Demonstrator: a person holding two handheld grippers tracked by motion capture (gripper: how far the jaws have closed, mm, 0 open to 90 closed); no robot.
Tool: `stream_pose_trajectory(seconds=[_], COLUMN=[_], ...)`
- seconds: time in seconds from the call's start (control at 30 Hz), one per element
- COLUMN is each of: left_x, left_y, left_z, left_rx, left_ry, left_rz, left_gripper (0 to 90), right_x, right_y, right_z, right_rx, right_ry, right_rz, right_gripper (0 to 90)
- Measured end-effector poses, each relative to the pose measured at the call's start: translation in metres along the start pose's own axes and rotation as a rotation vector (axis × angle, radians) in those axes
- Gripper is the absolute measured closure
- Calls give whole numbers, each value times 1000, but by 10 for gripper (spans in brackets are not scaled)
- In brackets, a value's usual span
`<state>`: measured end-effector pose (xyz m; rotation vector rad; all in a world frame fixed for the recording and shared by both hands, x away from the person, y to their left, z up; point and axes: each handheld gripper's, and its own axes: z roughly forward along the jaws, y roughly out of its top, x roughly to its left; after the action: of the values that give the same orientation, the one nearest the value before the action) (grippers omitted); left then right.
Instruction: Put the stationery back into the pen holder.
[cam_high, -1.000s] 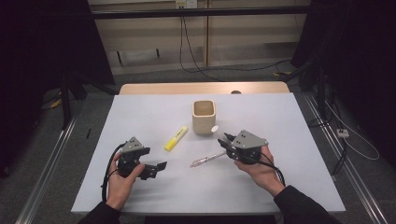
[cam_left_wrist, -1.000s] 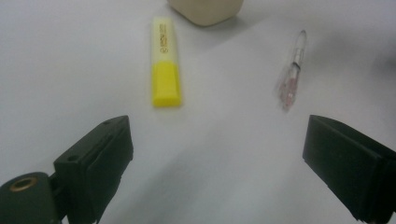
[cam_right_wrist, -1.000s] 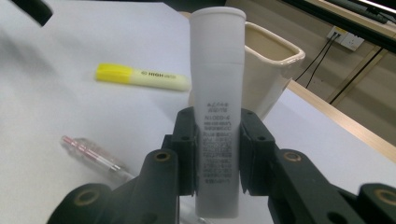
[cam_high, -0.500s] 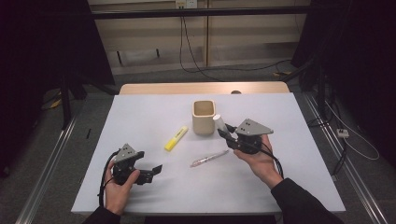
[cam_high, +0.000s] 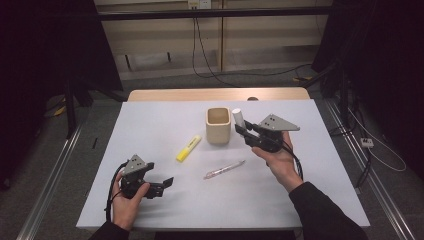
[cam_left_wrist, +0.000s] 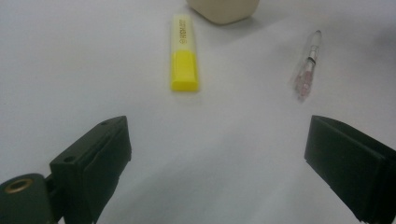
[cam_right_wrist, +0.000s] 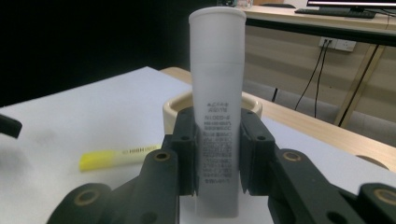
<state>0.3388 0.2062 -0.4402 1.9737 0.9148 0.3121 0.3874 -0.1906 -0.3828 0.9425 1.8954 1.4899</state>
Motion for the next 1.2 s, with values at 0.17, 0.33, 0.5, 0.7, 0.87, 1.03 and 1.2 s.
stream_pose_trajectory(seconds=[0.17,0.33,0.5,0.7,0.87,1.03,1.2], left_x=[0,2,1,1,2,2,3], left_y=[-1,-1,-1,-1,-2,-2,-2], left_z=[0,-1,-1,0,-1,-1,-3], left_rx=[-3,-4,-2,0,6,1,-10], left_ry=[-2,-1,-6,-7,-20,-16,9], left_rz=[-7,-11,-7,-9,-16,-15,-27], left_gripper=[70,70,70,70,70,70,70], right_x=[-4,-10,-11,-7,-5,-3,-4], right_y=[9,21,28,38,46,48,40], right_z=[9,18,28,43,58,71,78], right_rx=[-14,-45,-70,-95,-96,-84,-54], right_ry=[-8,-21,-16,-9,-5,11,2], right_rz=[-6,3,1,16,23,21,28], right_gripper=[720,720,720,720,720,720,720])
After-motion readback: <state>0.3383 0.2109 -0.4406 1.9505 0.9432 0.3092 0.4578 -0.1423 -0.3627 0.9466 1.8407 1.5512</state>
